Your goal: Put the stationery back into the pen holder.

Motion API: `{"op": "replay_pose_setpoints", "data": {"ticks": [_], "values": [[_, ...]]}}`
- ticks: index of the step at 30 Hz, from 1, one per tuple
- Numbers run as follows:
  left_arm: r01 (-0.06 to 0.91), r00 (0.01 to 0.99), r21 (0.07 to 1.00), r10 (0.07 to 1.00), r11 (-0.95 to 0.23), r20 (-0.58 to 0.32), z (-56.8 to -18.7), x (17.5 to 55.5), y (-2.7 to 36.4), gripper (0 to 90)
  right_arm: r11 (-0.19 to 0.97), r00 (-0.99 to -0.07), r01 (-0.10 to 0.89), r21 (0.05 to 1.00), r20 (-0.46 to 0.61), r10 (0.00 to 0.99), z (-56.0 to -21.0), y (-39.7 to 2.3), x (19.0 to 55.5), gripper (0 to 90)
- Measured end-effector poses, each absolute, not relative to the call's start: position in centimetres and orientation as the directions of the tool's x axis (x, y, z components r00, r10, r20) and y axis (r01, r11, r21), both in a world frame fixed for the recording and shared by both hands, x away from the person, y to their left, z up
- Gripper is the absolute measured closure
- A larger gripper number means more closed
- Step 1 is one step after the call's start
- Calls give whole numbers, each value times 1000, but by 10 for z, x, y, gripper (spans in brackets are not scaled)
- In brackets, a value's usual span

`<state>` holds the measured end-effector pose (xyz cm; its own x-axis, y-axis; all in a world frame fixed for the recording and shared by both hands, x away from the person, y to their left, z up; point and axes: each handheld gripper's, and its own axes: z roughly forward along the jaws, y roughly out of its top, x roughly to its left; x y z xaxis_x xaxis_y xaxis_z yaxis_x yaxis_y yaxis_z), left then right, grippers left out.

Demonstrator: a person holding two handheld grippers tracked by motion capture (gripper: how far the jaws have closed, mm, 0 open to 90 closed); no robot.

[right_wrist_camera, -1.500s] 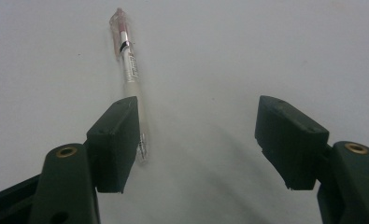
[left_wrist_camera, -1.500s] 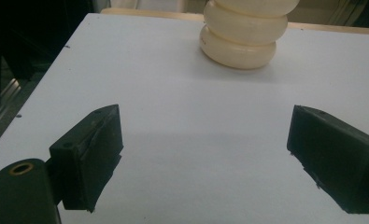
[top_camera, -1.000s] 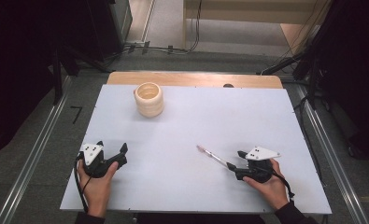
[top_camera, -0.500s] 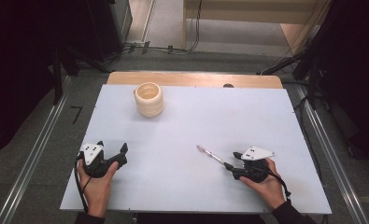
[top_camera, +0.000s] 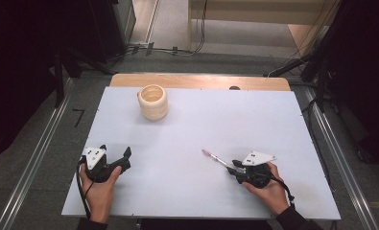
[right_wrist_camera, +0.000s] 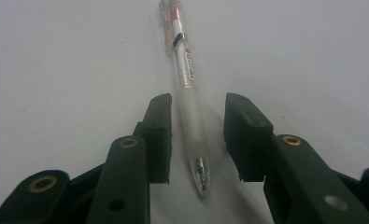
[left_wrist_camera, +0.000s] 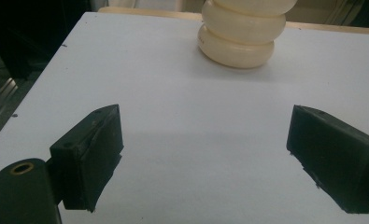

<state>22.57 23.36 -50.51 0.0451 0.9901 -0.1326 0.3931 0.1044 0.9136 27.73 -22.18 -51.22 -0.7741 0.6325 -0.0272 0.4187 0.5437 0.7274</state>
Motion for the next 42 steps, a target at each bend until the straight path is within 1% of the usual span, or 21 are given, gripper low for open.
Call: {"op": "replay_pose_setpoints", "data": {"ticks": [9, 15, 22, 24, 31, 42], "values": [[392, 49, 914, 990, 101, -130, -505, 226, 233, 112, 554, -778, 410, 725, -40, 628, -513, -220, 275, 680], [394, 48, 914, 990, 101, -130, -505, 226, 233, 112, 543, -772, 426, 724, -22, 635, -513, -221, 277, 705], [394, 50, 914, 991, 98, -127, -505, 226, 232, 112, 542, -770, 427, 724, -24, 637, -514, -220, 276, 731], [393, 49, 914, 990, 100, -129, -506, 226, 232, 112, 542, -770, 426, 724, -23, 637, -514, -220, 276, 754], [395, 52, 913, 990, 98, -128, -506, 226, 232, 112, 544, -772, 421, 726, -27, 635, -514, -220, 276, 778], [395, 52, 913, 990, 99, -130, -506, 226, 233, 113, 544, -776, 423, 724, -21, 630, -512, -220, 277, 785]]}}
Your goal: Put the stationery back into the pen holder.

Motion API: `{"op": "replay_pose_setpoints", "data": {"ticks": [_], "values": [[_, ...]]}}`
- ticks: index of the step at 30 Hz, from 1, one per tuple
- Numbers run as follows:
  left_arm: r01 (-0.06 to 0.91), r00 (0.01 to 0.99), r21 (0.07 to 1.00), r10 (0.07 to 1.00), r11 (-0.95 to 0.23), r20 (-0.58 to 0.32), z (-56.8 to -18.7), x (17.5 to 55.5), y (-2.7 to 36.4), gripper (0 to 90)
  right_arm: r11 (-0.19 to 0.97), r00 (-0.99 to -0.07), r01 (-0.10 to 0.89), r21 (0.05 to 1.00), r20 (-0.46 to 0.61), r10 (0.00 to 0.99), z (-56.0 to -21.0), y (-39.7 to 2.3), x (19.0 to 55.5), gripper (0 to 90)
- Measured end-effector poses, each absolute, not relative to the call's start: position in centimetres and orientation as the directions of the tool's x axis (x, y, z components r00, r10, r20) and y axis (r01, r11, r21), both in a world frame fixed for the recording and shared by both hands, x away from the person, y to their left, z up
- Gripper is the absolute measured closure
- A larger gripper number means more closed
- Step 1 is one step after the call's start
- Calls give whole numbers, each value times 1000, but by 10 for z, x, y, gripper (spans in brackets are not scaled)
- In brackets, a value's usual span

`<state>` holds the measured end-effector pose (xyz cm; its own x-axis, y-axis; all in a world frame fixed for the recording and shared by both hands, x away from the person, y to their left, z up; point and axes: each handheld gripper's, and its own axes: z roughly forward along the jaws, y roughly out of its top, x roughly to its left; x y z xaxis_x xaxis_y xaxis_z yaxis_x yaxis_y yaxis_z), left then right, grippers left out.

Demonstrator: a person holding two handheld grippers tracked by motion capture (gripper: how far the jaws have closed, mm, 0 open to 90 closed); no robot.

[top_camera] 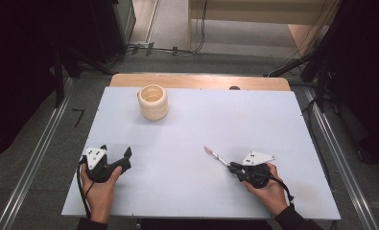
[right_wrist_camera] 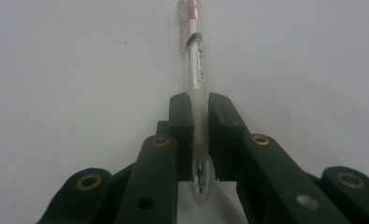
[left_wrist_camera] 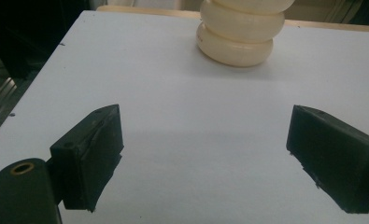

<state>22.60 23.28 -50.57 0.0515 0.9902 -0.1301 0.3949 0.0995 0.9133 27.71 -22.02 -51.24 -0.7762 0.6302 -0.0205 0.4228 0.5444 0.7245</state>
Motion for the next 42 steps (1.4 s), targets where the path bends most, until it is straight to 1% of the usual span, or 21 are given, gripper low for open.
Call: {"op": "replay_pose_setpoints", "data": {"ticks": [6, 13, 19, 36, 42], "values": [[395, 50, 913, 990, 101, -132, -506, 226, 233, 113, 543, -774, 419, 728, -26, 633, -511, -220, 277, 785], [393, 53, 914, 990, 99, -130, -506, 226, 233, 113, 514, -768, 398, 760, -31, 640, -500, -223, 279, 785], [395, 48, 913, 990, 100, -130, -506, 226, 233, 114, 504, -766, 398, 767, -25, 643, -495, -222, 281, 785], [396, 45, 913, 991, 100, -128, -506, 226, 234, 114, 488, -781, 358, 797, -31, 624, -483, -202, 298, 785], [397, 47, 912, 991, 98, -127, -506, 226, 234, 114, 483, -785, 357, 800, -23, 619, -481, -194, 302, 785]]}}
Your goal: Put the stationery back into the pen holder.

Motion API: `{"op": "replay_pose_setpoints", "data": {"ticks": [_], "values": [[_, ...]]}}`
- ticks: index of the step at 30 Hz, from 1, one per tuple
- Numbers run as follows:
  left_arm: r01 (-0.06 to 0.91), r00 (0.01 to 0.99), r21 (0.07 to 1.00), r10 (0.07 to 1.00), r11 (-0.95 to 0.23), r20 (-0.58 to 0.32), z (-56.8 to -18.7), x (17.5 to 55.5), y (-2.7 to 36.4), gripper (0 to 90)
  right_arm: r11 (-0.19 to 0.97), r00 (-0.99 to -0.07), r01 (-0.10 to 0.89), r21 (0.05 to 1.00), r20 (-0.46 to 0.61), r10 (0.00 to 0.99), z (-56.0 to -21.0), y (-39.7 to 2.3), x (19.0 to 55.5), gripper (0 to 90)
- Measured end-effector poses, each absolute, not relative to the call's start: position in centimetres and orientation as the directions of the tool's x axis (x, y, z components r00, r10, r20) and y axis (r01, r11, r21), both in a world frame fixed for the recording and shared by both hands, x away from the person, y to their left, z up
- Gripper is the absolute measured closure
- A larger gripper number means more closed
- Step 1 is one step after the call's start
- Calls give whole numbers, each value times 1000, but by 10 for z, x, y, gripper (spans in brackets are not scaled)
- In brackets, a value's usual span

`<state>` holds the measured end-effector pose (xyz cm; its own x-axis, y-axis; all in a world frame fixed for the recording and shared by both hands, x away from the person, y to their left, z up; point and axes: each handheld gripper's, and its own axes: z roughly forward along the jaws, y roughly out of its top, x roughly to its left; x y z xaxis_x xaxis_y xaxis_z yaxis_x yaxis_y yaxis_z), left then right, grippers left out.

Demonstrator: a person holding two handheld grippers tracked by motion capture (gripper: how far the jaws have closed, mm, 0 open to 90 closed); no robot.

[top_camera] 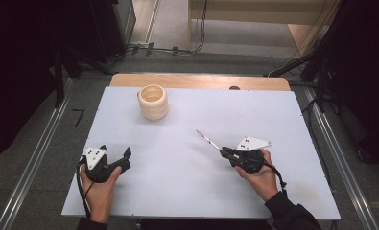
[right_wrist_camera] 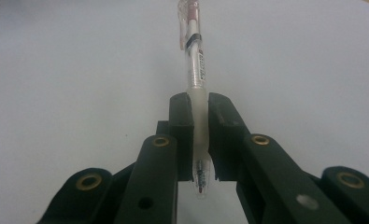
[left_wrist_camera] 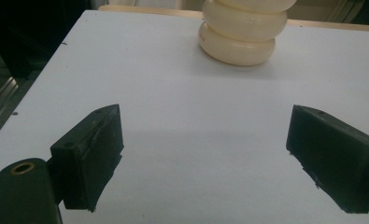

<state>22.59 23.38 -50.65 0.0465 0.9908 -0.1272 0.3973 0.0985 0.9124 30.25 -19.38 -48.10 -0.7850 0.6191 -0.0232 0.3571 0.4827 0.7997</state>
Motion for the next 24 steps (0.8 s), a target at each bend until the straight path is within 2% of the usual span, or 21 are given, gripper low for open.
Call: {"op": "replay_pose_setpoints", "data": {"ticks": [24], "values": [[398, 49, 912, 991, 98, -128, -507, 227, 234, 114, 481, -811, 325, 814, -21, 584, -464, -152, 329, 785]]}}
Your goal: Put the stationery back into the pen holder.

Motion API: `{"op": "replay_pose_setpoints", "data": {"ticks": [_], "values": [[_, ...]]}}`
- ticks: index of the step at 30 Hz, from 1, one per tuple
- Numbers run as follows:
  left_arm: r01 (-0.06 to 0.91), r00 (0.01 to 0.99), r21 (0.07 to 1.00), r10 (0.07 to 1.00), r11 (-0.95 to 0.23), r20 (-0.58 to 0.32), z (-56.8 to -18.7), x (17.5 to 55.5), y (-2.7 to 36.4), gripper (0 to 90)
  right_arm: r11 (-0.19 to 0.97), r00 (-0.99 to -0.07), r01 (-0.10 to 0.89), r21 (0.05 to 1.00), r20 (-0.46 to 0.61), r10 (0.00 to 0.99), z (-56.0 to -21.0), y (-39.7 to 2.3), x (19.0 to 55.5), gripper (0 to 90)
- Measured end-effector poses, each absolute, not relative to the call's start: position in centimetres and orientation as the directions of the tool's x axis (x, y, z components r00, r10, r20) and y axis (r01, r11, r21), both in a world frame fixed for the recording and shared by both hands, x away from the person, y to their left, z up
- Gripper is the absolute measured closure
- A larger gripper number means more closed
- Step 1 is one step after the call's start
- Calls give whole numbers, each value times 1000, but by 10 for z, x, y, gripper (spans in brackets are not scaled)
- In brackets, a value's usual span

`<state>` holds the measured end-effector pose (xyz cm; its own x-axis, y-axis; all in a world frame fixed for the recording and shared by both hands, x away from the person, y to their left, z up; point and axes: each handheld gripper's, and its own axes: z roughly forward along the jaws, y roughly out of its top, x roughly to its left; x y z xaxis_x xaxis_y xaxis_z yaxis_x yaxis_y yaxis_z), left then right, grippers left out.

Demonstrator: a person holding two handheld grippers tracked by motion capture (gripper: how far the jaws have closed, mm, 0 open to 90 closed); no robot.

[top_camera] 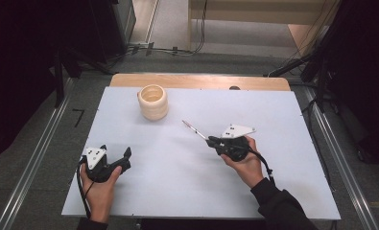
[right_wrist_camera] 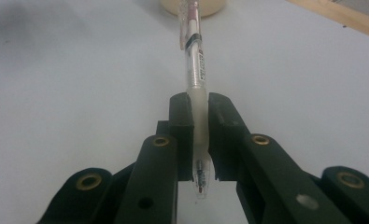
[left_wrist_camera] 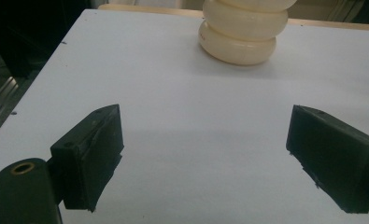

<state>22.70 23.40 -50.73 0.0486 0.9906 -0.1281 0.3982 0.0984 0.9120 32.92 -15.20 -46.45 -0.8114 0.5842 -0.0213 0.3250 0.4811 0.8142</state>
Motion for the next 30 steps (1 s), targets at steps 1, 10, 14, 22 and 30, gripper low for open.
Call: {"op": "replay_pose_setpoints", "data": {"ticks": [1, 10, 14, 22, 30], "values": [[398, 48, 912, 990, 99, -129, -507, 227, 234, 114, 482, -812, 323, 814, -23, 583, -463, -150, 331, 785], [397, 49, 913, 990, 100, -130, -508, 228, 234, 114, 483, -818, 313, 818, -26, 574, -455, -127, 344, 785], [399, 49, 912, 991, 97, -127, -508, 228, 234, 114, 477, -818, 316, 820, -18, 574, -452, -120, 350, 785], [399, 56, 912, 991, 92, -125, -508, 229, 233, 115, 470, -821, 303, 829, -24, 571, -444, -109, 360, 785], [398, 57, 913, 990, 93, -126, -508, 229, 232, 115, 478, -819, 303, 825, -30, 572, -433, -89, 377, 785]]}}
